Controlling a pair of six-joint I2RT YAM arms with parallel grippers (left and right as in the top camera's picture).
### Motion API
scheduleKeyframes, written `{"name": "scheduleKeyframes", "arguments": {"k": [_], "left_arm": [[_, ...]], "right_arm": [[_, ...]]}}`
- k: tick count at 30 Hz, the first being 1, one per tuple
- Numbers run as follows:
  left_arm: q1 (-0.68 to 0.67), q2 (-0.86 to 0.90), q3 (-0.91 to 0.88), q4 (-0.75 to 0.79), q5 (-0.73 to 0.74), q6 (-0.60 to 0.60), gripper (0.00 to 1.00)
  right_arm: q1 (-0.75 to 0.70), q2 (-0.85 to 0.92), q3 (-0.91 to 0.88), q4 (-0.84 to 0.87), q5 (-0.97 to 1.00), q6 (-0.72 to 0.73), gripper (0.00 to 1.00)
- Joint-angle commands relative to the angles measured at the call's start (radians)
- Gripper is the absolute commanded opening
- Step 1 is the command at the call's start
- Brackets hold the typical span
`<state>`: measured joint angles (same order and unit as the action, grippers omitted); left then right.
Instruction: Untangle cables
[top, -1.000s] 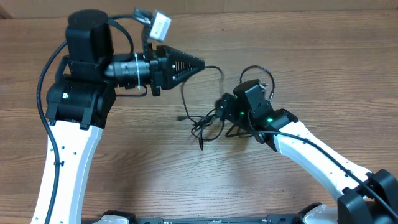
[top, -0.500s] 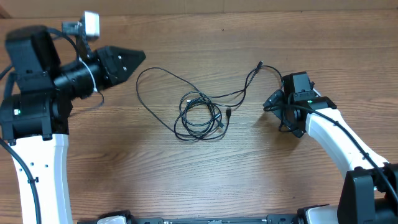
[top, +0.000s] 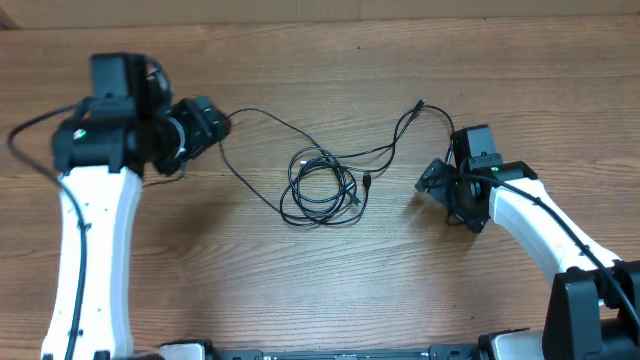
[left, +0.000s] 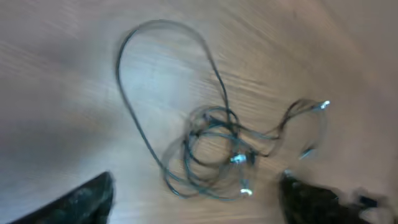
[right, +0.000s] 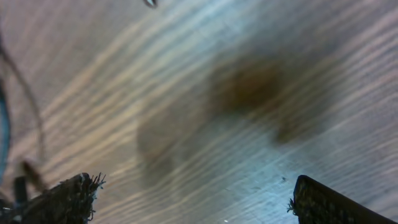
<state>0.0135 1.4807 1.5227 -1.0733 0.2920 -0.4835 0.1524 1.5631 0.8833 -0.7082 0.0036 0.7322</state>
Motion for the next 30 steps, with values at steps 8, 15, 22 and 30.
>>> {"name": "scheduleKeyframes", "arguments": {"k": [8, 15, 22, 30], "left_arm": [[-0.158, 0.344, -0.009, 0.071, -0.507, 0.464, 1.0], [-0.186, 0.556, -0.009, 0.247, -0.824, 0.464, 1.0], [-0.183, 0.67, -0.009, 0.489, -0.819, 0.452, 0.96], [-0.181, 0.628, 0.014, 0.484, -0.827, 0.364, 0.04]], "right_arm": [[0.005, 0.002, -0.06, 0.057, -0.006, -0.004, 1.0], [0.005, 0.002, -0.06, 0.083, -0.006, -0.004, 1.0], [0.005, 0.002, -0.06, 0.112, -0.006, -0.005, 1.0], [0.005, 0.002, -0.06, 0.107, -0.006, -0.005, 1.0]]}}
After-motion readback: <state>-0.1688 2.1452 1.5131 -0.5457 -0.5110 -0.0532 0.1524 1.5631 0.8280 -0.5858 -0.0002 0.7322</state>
